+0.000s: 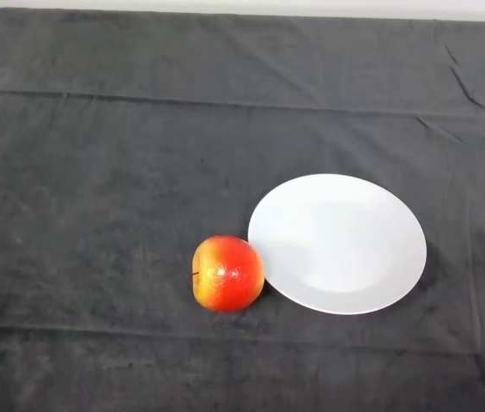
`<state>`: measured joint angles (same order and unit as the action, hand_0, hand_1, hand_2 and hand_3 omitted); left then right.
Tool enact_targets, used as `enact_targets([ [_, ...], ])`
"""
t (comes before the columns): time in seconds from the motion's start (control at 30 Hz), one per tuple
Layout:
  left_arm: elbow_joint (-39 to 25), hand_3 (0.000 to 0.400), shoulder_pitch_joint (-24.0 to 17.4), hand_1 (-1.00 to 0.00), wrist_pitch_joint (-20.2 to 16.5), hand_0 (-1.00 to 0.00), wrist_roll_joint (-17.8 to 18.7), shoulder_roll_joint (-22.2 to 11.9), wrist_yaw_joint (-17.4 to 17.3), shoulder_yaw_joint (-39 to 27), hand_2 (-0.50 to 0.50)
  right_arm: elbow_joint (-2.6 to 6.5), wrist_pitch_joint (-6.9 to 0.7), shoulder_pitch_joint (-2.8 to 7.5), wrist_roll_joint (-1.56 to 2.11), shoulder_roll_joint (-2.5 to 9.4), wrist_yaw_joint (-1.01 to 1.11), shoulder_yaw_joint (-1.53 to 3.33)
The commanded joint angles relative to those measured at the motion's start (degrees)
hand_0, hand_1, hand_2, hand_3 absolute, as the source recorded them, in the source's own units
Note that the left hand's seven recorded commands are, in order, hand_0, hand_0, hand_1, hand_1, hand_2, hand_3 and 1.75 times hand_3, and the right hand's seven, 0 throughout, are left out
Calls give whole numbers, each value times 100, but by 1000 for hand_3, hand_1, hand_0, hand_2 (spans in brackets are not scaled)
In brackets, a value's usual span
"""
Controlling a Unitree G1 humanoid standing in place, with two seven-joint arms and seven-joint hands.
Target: Move the apple to the plate
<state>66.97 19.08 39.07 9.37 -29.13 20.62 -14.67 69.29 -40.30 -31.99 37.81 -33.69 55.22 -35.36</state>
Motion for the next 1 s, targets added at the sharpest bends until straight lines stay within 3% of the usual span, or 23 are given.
enact_targets([
  [0.03,279,0,214,0,-9,0,-134,70,-50,-245,0,24,-14,58,-125,-207,90,-165],
  [0.63,270,0,408,0,-15,0,-136,-50,-233,-332,0,25,-14,57,-131,-207,92,-170],
  [1.0,83,0,566,0,38,0,-321,-50,-191,-215,0,25,-15,57,-135,-207,93,-173],
])
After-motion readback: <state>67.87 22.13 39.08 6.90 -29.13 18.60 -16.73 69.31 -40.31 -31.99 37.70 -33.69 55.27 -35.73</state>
